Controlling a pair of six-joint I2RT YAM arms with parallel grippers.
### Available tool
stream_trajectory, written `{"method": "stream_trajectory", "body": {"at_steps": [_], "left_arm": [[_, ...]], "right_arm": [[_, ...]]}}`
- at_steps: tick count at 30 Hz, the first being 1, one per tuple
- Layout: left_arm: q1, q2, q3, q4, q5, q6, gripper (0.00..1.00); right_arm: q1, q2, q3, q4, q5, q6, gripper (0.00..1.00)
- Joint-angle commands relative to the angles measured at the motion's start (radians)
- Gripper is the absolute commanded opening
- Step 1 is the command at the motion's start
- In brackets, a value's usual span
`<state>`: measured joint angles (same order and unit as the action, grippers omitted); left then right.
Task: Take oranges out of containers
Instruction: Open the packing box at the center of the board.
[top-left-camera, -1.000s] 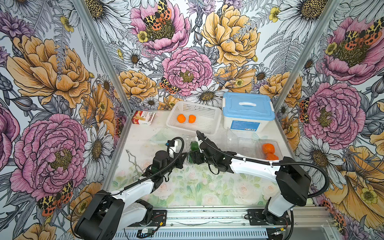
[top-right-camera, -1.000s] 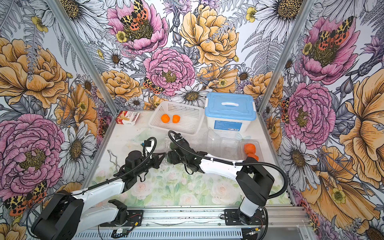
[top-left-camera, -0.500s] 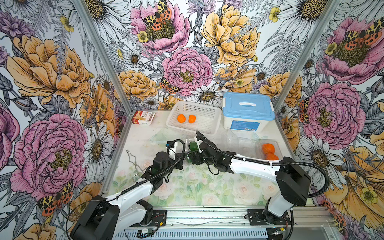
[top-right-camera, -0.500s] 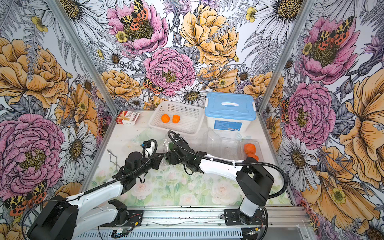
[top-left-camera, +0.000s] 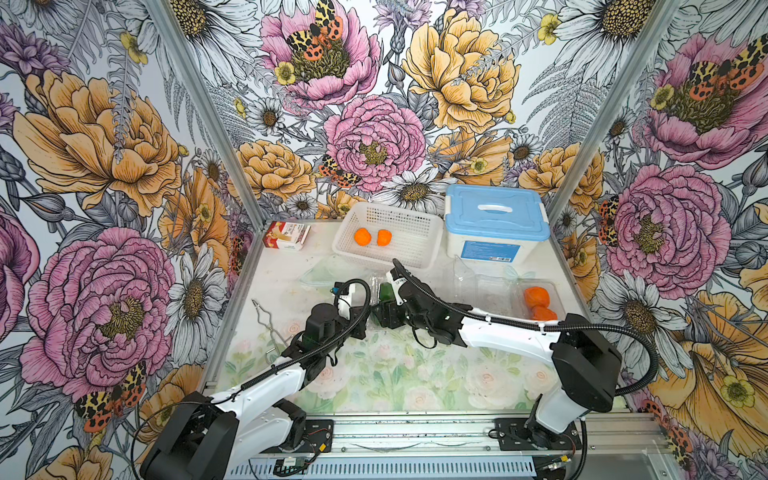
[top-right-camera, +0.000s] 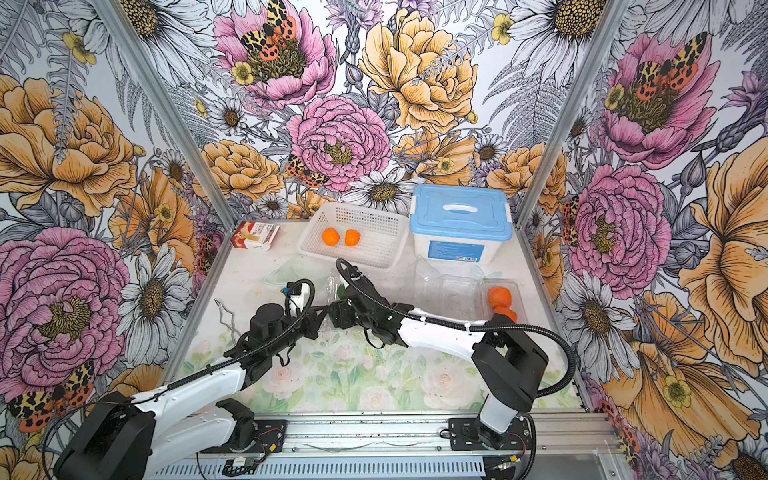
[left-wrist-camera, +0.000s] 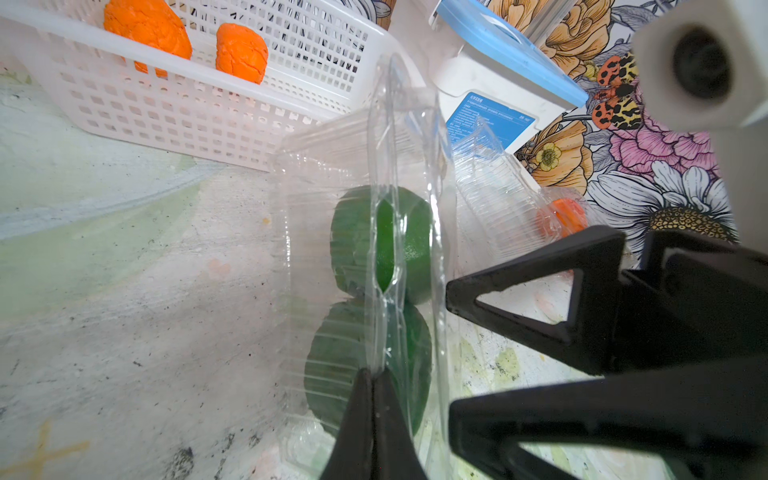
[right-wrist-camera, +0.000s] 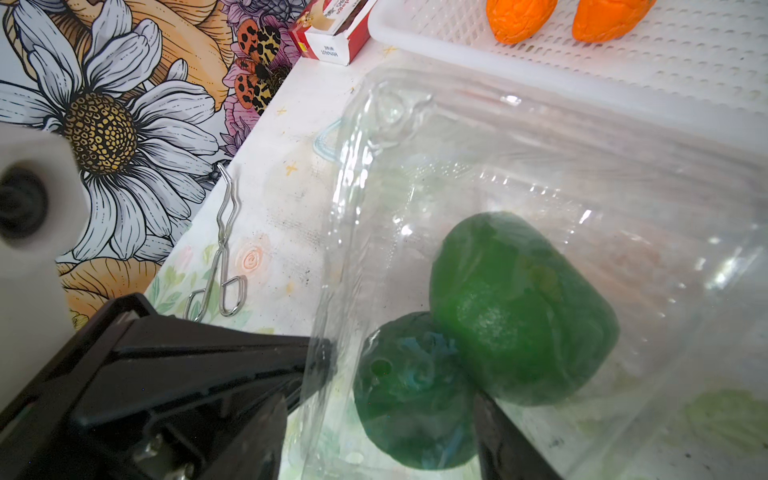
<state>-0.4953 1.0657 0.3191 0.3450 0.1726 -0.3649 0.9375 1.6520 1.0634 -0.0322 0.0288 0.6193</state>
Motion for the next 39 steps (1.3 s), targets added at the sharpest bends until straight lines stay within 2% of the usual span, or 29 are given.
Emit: {"method": "stream_trajectory", "body": {"at_steps": [1, 14, 21, 32, 34, 36, 39], "left_arm": [[-0.014, -0.03, -0.015, 0.082, 0.044, 0.017, 0.0], [-0.055, -0.056, -0.041, 0.162, 0.07, 0.038, 0.0], [-0.066, -0.076, -0.057, 0.181, 0.054, 0.046, 0.0], [-0.069, -0.081, -0.061, 0.169, 0.021, 0.048, 0.0], [-0.069, -0.081, -0.061, 0.169, 0.016, 0.048, 0.0], [-0.068, -0.081, -0.061, 0.167, 0.008, 0.049, 0.0], [-0.068, -0.078, -0.059, 0.156, -0.008, 0.047, 0.0]], "right_arm": [[0.011, 0.015, 0.011, 0.014, 0.016, -0.013, 0.69], [0.023, 0.024, 0.017, -0.018, 0.139, -0.024, 0.68], [0.029, 0.045, 0.036, -0.06, 0.18, -0.024, 0.61], [0.03, 0.065, 0.049, -0.081, 0.179, -0.02, 0.13], [0.029, 0.066, 0.05, -0.081, 0.18, -0.015, 0.09], [0.029, 0.068, 0.05, -0.081, 0.178, -0.013, 0.0], [0.029, 0.066, 0.049, -0.081, 0.18, -0.006, 0.0]]}}
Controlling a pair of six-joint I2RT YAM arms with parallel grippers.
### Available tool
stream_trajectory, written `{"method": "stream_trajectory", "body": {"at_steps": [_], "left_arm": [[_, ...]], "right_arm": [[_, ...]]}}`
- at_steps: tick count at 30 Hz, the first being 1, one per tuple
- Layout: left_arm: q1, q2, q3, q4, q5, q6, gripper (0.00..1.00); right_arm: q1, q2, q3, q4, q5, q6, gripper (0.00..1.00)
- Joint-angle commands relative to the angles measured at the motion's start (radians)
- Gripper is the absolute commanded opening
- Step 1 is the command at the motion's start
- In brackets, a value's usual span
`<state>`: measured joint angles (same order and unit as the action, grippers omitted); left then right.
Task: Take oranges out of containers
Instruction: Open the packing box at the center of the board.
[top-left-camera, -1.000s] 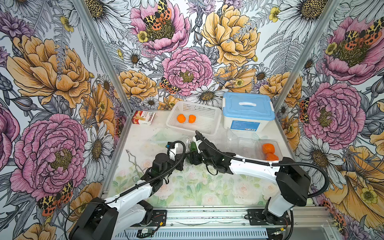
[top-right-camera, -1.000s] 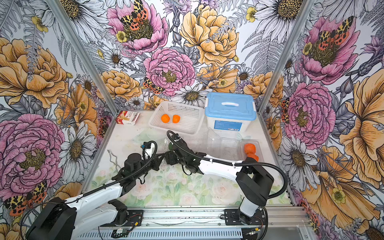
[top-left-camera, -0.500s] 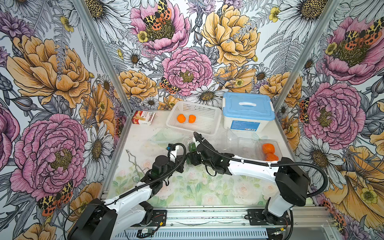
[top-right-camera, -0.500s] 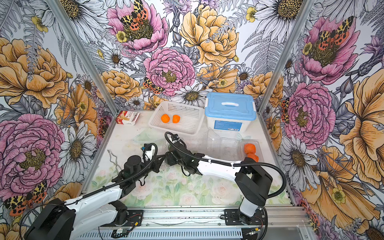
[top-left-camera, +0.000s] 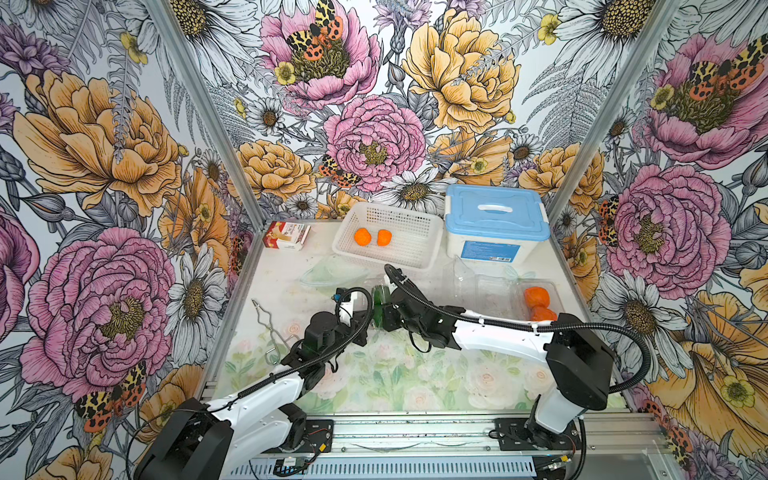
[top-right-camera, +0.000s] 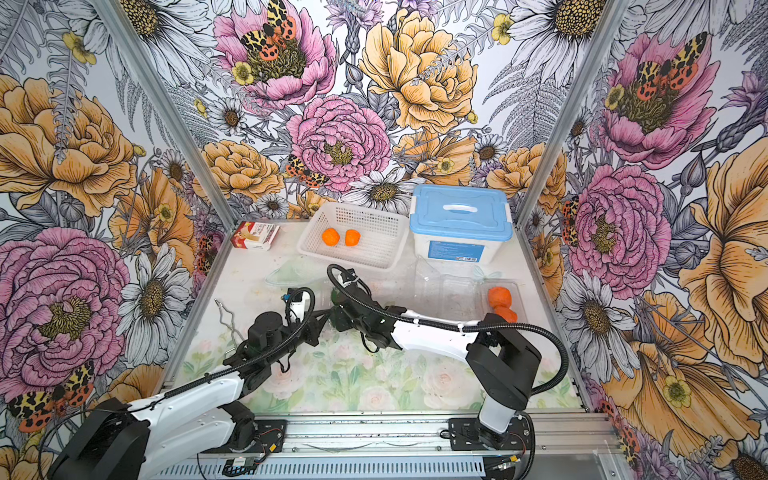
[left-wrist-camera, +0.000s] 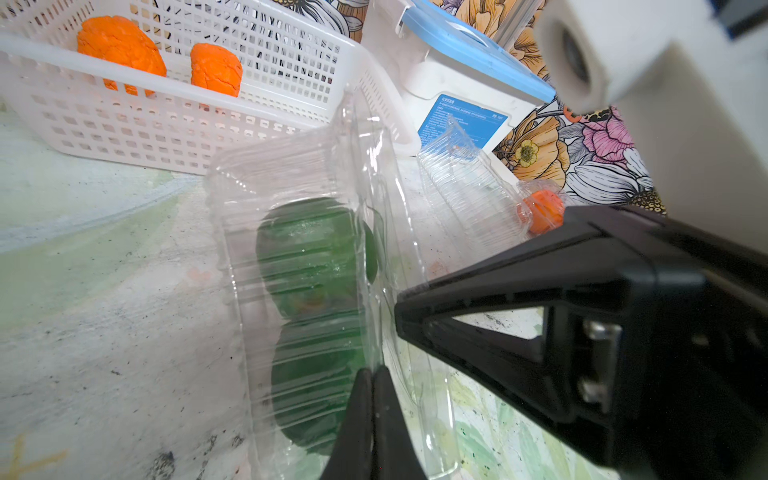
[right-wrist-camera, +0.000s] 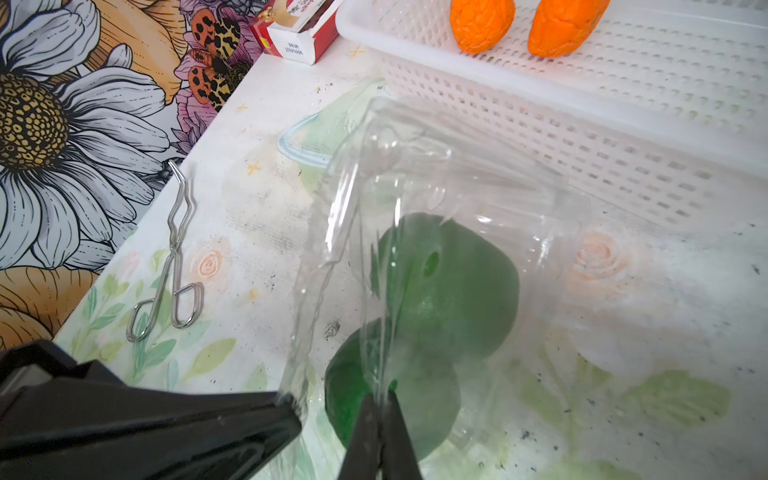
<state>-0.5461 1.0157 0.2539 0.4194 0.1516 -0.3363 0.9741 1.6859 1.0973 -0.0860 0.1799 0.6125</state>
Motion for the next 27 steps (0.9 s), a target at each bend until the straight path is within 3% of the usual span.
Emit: {"method": "stream_trajectory", "body": {"at_steps": [1, 11, 27], "left_arm": [[-0.017, -0.026, 0.006, 0.079, 0.011, 0.019, 0.0], [0.033, 0.011, 0.022, 0.022, -0.02, -0.027, 0.0], [0.142, 0.102, 0.039, -0.003, 0.042, -0.098, 0.0]], "right_arm": [[-0.009, 0.032, 0.015, -0.027, 0.029, 0.003, 0.0], [-0.02, -0.008, -0.018, -0.026, 0.037, 0.011, 0.0], [-0.045, -0.042, -0.053, -0.026, 0.01, 0.019, 0.0]]}}
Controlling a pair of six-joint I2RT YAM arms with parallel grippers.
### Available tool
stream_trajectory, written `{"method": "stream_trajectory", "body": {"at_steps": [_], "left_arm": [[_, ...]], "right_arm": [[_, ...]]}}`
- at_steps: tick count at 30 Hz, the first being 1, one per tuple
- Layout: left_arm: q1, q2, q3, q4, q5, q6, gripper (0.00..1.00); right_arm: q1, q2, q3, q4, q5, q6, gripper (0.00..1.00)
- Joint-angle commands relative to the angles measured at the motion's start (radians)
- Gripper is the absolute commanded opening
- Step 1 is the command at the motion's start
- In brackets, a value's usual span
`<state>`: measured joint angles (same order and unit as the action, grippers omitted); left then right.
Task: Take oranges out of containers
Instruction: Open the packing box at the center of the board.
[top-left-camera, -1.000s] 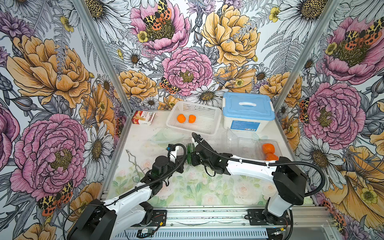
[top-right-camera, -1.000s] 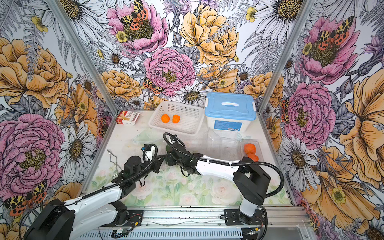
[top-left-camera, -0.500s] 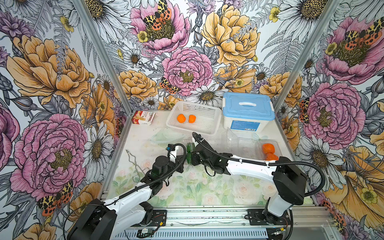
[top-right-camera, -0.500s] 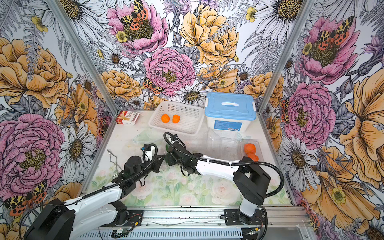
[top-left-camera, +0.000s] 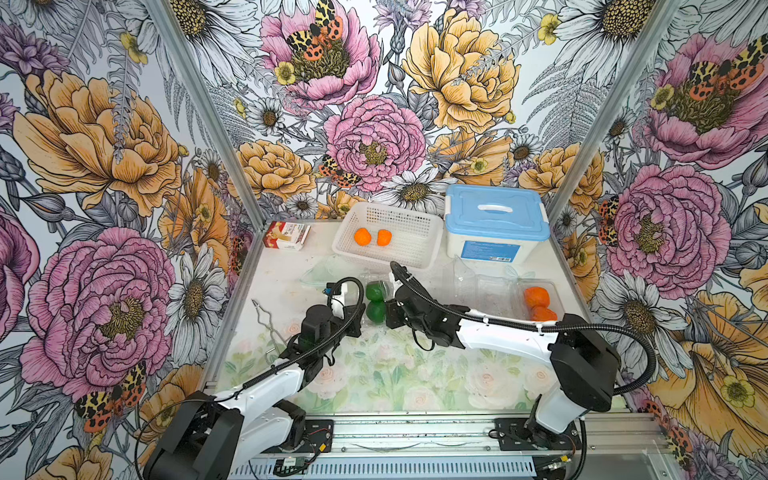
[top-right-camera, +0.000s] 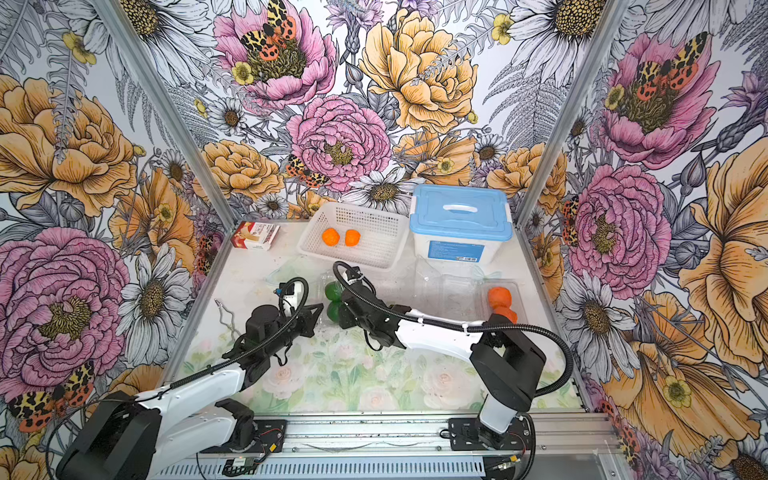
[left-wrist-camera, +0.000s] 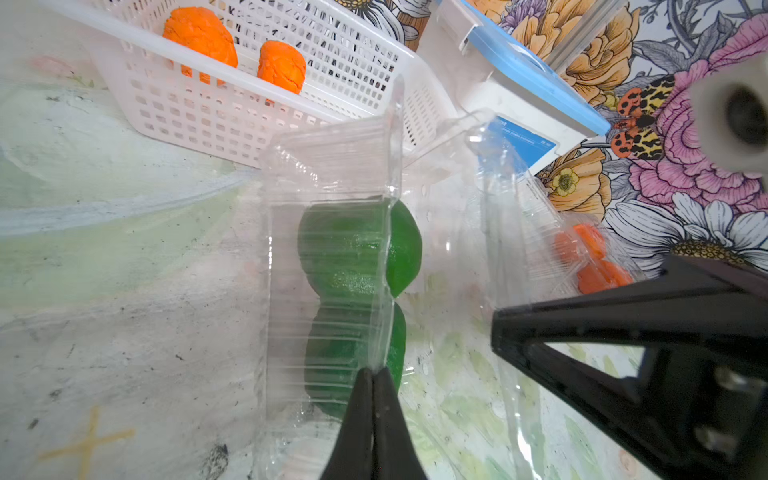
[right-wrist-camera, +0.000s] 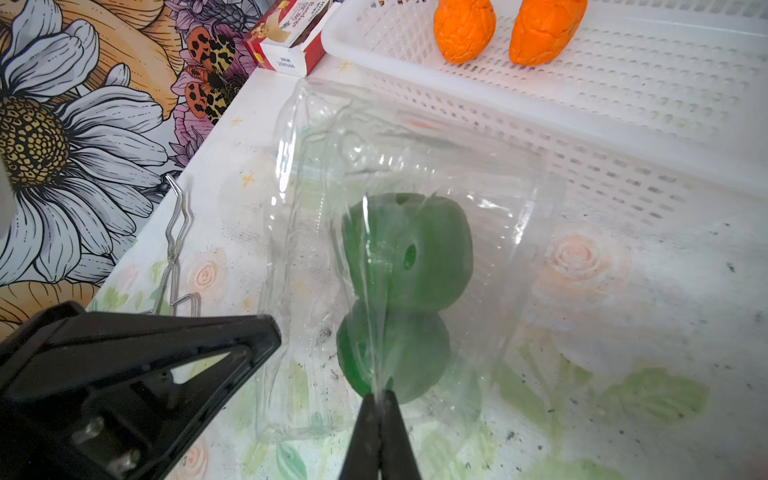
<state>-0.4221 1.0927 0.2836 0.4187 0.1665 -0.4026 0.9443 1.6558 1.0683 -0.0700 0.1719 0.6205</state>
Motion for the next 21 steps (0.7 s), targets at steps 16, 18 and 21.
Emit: {"method": "stream_trajectory", "body": {"at_steps": [16, 18, 21], "left_arm": [[0.066, 0.144, 0.046, -0.005, 0.096, -0.064, 0.0], [0.071, 0.148, 0.048, -0.01, 0.097, -0.067, 0.0], [0.079, 0.159, 0.054, -0.018, 0.109, -0.068, 0.0]], "right_arm": [[-0.046, -0.052, -0.067, -0.044, 0.002, 0.031, 0.0], [-0.052, -0.052, -0.072, -0.044, -0.002, 0.039, 0.01], [-0.059, -0.054, -0.076, -0.044, -0.011, 0.042, 0.07]]}}
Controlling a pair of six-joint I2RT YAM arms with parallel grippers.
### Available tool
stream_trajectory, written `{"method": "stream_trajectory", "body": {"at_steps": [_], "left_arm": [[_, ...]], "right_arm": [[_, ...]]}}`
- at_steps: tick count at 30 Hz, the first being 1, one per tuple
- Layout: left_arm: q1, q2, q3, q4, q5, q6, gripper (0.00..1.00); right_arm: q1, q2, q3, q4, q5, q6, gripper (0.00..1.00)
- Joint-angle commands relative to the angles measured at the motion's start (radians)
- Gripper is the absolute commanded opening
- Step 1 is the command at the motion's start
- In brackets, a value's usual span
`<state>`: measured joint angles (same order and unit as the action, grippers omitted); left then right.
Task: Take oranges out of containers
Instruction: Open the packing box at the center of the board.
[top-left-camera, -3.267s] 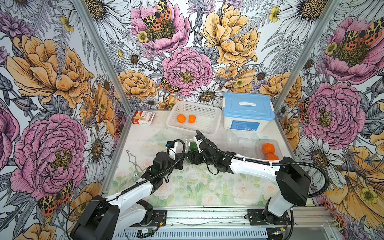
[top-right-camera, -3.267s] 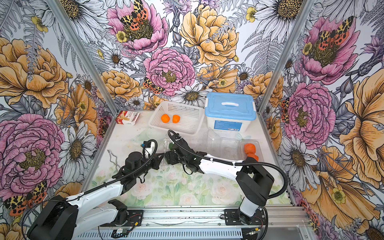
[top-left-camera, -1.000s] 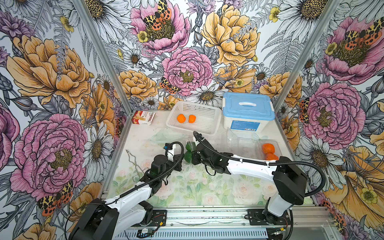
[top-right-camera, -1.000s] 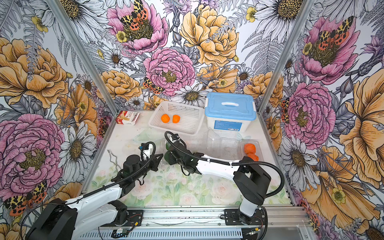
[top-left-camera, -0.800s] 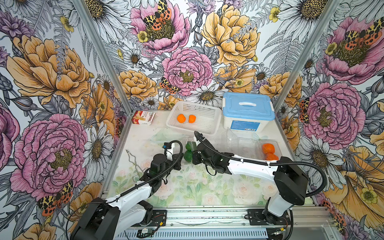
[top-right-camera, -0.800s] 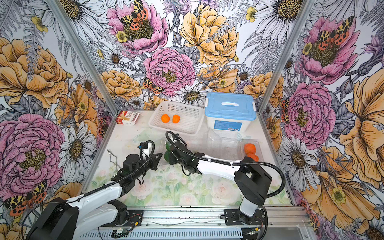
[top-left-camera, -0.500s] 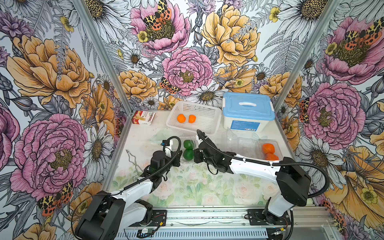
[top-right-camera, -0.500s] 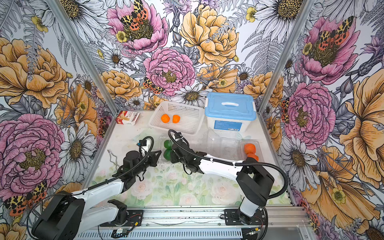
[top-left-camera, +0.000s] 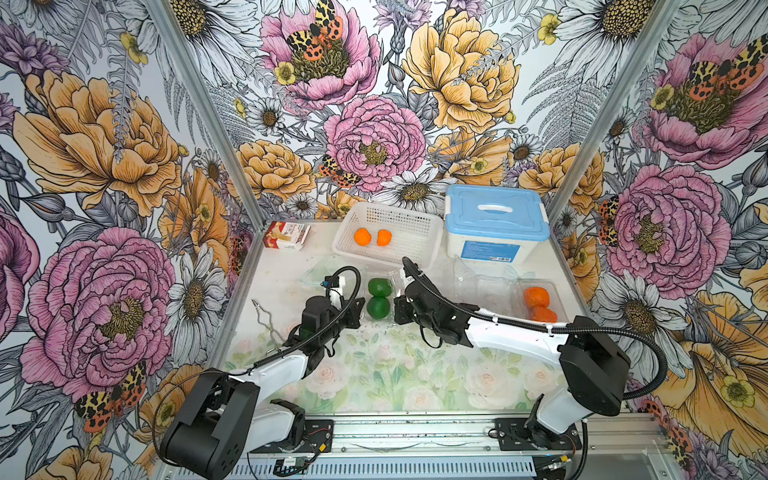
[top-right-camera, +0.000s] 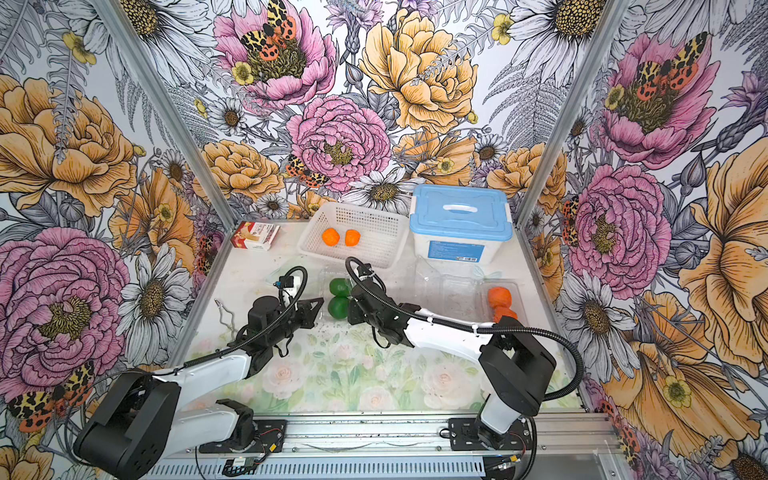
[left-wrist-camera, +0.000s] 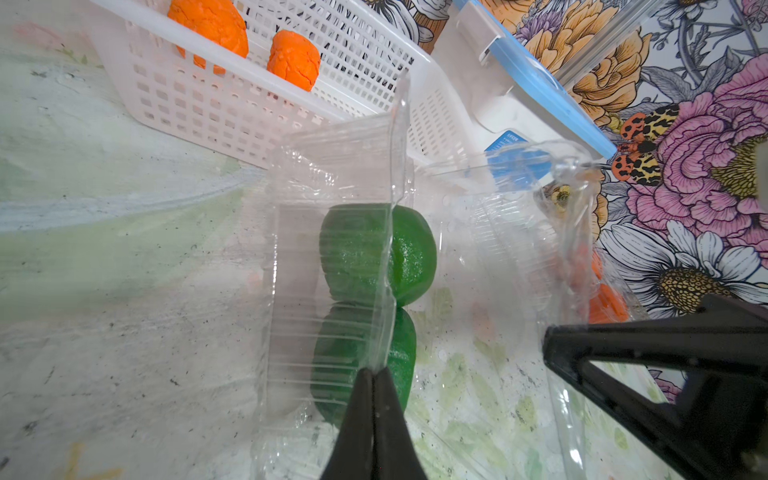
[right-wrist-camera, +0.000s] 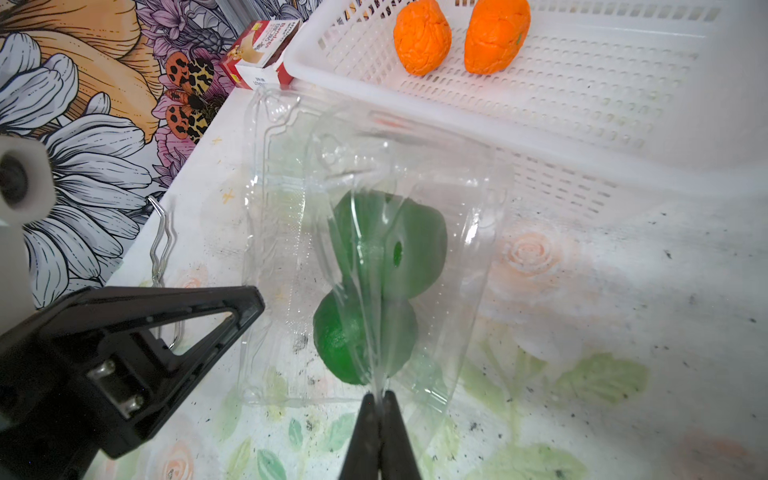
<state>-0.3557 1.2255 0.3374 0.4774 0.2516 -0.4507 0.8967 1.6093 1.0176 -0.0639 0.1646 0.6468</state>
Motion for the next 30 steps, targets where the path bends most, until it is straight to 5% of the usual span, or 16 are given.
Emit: {"method": "stream_trajectory", "body": {"at_steps": [1, 11, 15, 30], "left_arm": [[0.016, 0.033, 0.004, -0.082, 0.028, -0.021, 0.0], [0.038, 0.075, 0.02, -0.086, 0.063, -0.038, 0.01], [0.039, 0.08, 0.02, -0.086, 0.061, -0.037, 0.2], [0.041, 0.002, 0.0, -0.094, 0.05, -0.02, 0.53]], "right_arm": [[-0.012, -0.008, -0.027, -0.05, -0.006, 0.015, 0.09], [-0.029, -0.037, -0.045, -0.053, 0.0, 0.015, 0.24], [-0.036, -0.042, -0.047, -0.054, -0.002, 0.016, 0.28], [-0.065, -0.085, -0.066, -0.072, 0.003, 0.004, 0.39]]}}
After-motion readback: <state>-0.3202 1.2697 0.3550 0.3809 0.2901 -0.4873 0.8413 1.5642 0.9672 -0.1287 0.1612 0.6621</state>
